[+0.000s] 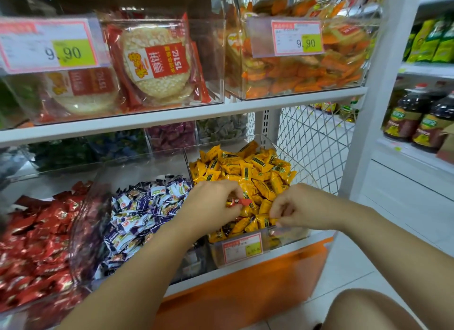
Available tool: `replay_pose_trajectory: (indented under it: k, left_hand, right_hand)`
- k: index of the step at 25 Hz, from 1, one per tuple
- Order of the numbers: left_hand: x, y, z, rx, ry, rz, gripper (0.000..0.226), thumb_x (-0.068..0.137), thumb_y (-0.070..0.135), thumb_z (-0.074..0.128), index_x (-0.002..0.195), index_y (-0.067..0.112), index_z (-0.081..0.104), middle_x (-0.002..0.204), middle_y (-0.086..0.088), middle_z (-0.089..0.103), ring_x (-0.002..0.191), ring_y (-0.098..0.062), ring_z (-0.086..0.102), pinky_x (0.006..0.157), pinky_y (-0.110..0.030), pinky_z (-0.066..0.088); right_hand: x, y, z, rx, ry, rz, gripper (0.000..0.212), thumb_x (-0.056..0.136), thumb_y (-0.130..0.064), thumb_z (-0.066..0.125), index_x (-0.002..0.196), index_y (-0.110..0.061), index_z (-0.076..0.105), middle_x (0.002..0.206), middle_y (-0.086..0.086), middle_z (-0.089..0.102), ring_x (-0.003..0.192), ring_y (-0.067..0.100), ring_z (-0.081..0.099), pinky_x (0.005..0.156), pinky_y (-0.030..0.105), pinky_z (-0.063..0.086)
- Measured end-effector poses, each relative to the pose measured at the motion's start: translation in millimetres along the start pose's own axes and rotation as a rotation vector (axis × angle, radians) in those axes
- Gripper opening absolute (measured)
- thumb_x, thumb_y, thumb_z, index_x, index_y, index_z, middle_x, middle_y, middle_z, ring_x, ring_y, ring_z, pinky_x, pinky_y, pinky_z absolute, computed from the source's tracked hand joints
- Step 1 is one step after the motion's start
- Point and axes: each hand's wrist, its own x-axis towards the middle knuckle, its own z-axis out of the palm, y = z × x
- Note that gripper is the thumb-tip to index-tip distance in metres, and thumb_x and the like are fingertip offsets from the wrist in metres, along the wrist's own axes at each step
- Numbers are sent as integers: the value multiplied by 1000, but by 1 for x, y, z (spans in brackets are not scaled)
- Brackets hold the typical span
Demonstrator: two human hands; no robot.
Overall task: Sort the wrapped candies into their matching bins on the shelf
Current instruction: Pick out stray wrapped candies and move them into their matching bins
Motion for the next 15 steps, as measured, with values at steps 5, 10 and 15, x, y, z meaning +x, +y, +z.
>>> replay_pose_trajectory:
  k: [5,10,15]
  left_hand:
    - [-5,-1,-6,-159,41,-30,10,88,30,58,93,38,56,79,13,58,72,0,55,63,-28,49]
    - [-27,-9,-29,-151,154,-76,13,89,31,58,101,34,61,90,12,63,83,-3,57,71,-31,52]
    - [-76,-43,-72,-47,243,-193,12,88,35,59,101,35,60,94,15,64,88,-6,57,73,-30,49]
  right_hand:
    - [7,1,10,-71,10,54,27,86,-12,58,109,-18,70,97,-5,72,88,7,65,81,22,51]
    - [4,-21,-4,-23,10,48,21,83,-25,69,103,-19,72,87,-11,69,79,-4,60,68,7,41]
    - [29,-106,-12,-34,129,-143,18,85,-26,65,100,-19,72,85,-12,67,79,-1,60,64,9,40]
